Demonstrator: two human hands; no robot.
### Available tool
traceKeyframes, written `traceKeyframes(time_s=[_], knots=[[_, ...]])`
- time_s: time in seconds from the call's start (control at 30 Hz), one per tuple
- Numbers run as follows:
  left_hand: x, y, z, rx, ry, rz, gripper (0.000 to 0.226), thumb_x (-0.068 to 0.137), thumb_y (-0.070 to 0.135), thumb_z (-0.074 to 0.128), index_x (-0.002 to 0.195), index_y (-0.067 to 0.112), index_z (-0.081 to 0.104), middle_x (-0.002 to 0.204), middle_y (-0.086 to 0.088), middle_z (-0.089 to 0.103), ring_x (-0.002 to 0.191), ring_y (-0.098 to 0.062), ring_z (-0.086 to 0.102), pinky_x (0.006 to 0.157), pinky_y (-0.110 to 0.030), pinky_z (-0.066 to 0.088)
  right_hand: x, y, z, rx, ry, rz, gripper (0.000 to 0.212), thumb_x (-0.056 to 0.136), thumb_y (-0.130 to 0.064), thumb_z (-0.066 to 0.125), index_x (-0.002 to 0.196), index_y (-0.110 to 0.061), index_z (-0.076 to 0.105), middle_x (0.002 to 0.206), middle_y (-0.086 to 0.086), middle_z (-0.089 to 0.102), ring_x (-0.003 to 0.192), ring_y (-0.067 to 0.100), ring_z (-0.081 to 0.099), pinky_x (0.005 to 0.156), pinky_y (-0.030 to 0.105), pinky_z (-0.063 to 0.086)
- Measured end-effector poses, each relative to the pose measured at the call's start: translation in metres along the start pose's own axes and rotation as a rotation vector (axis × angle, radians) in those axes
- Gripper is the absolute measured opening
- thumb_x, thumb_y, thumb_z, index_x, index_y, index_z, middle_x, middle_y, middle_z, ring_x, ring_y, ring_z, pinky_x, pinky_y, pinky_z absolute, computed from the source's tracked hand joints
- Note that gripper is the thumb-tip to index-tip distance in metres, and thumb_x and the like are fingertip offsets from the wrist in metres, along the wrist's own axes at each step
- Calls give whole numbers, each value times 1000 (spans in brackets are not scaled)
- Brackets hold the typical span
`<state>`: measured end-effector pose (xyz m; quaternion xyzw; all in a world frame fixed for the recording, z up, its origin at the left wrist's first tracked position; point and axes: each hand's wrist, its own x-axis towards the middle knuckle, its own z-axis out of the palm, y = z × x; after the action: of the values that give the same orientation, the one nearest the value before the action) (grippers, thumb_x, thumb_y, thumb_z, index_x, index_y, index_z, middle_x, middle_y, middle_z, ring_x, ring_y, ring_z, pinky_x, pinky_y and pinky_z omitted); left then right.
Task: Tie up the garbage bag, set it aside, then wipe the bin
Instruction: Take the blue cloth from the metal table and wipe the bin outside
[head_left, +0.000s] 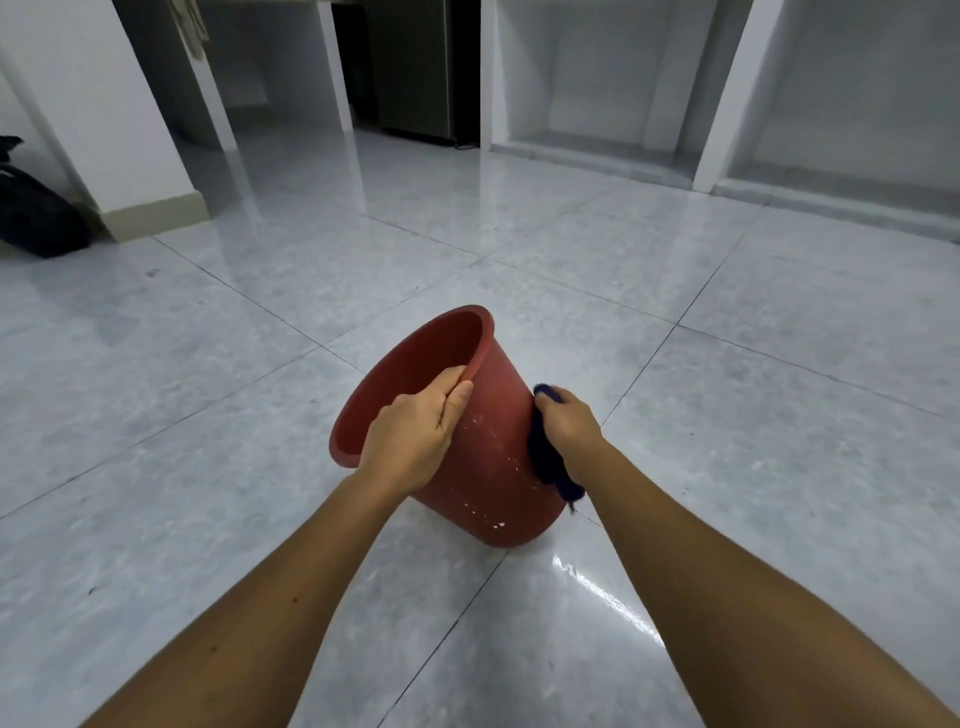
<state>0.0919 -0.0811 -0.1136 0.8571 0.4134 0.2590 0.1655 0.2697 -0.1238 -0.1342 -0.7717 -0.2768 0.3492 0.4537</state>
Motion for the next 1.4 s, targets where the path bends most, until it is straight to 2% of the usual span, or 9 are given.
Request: traceKeyframes(time_s=[0.07,0.27,0.43,0.57,0.73,0.83,0.93,1.13,1.4], knots=[[3,-2,2,-25,14,1,57,86,69,6,129,45,35,92,2,71,85,-29,67,80,-48,54,0,1,-3,-33,1,10,34,95,-30,43,126,-27,59,124,5,63,106,27,58,88,35,47],[13,-9,3,-140,105,-66,44,91,64,15,117,44,45,87,8,68,80,-13,64,71,-34,49,-2,-63,30,31,-104,-440,39,95,-32,47,134,-34,54,137,-5,57,121,18,53,100,30,42],[5,-26,-2,-205,161,-136,45,96,55,22,117,33,54,78,26,55,74,6,55,61,-10,34,9,-14,18,-190,7,-294,35,93,-30,47,123,-36,62,129,0,64,118,26,57,104,37,42],[4,-22,-3,-184,100,-137,48,95,57,23,127,34,49,91,27,54,79,4,50,73,-19,37,13,11,-4,-251,65,13,38,92,-28,41,124,-31,61,124,8,63,116,33,54,104,43,42],[25,12,1,-139,53,-67,51,87,68,24,98,31,57,72,5,66,68,-11,62,69,-40,51,2,-36,4,-133,-24,-275,33,93,-30,44,121,-34,61,127,-1,63,115,25,57,100,38,45],[38,20,2,-211,56,-117,49,85,64,35,122,37,51,102,8,70,92,-10,65,81,-36,51,3,-56,11,-97,-42,-398,34,93,-29,46,123,-36,60,129,-4,63,115,21,56,101,36,45],[17,0,-2,-123,80,-46,56,87,60,34,139,41,27,128,5,60,109,-14,60,84,-33,49,11,-27,7,-141,12,-257,34,91,-32,44,119,-38,62,127,-1,64,116,25,56,103,38,43],[-28,-41,-7,117,-1,79,61,90,59,14,135,27,39,88,6,63,72,-15,62,64,-23,47,15,16,-12,-166,70,72,38,92,-27,40,126,-25,59,123,11,63,112,34,57,104,44,41],[13,-10,4,23,175,22,51,89,66,15,115,37,48,66,7,63,59,-11,61,57,-33,50,3,-63,25,-42,-71,-485,40,94,-30,49,133,-34,55,135,-3,60,121,21,55,103,34,44]])
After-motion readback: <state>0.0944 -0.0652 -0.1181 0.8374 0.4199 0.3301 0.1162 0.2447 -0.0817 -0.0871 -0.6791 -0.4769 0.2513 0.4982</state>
